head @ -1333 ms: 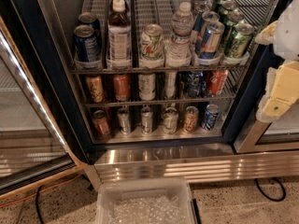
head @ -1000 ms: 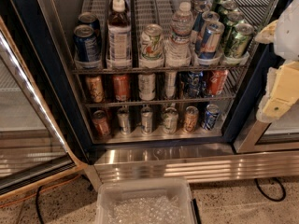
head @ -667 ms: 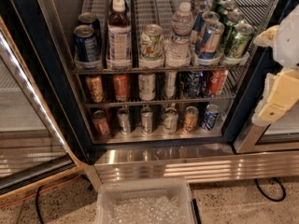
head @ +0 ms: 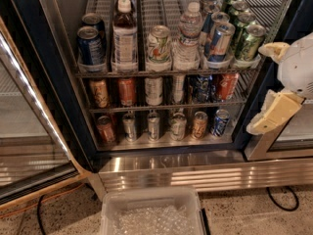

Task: Pick redbull can from top shelf of fridge

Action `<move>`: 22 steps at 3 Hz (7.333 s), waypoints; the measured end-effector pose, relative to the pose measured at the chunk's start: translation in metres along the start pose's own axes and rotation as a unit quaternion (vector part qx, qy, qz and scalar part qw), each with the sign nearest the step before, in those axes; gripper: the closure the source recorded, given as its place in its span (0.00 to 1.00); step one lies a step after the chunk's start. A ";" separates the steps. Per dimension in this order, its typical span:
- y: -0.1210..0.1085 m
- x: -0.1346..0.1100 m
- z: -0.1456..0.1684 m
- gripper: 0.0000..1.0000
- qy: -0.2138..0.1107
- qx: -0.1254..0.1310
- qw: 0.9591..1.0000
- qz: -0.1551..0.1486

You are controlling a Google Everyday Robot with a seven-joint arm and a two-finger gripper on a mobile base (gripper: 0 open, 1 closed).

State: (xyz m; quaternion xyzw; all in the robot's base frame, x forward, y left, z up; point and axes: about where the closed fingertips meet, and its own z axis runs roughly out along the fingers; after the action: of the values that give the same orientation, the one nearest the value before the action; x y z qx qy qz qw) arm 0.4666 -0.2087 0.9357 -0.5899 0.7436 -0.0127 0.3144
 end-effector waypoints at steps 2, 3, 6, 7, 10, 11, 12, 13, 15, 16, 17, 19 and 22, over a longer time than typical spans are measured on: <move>-0.001 -0.001 0.004 0.00 -0.019 0.013 1.000 0.014; -0.003 0.011 0.032 0.00 -0.056 0.027 0.993 0.104; -0.059 0.016 0.068 0.00 -0.144 0.175 0.930 0.289; -0.073 0.017 0.060 0.00 -0.151 0.203 0.924 0.288; -0.073 0.016 0.060 0.43 -0.151 0.203 0.924 0.288; -0.073 0.016 0.060 0.41 -0.151 0.203 0.924 0.288; -0.077 0.013 0.062 0.30 -0.154 0.204 0.923 0.286; -0.095 0.005 0.068 0.24 -0.168 0.216 0.920 0.282; -0.115 -0.004 0.072 0.25 -0.184 0.229 0.913 0.282; -0.115 -0.004 0.072 0.22 -0.184 0.229 0.913 0.282; -0.117 -0.010 0.077 0.32 -0.195 0.229 0.909 0.288; -0.138 -0.032 0.088 0.41 -0.227 0.248 0.899 0.279; -0.158 -0.027 0.092 0.38 -0.236 0.282 0.884 0.288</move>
Offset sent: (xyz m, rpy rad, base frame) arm 0.0091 0.0016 -0.0117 0.1143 -0.0441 -0.0522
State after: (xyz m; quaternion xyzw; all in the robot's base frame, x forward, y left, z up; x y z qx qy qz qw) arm 0.6515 -0.2007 0.9358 -0.2221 0.7495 0.0093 0.6236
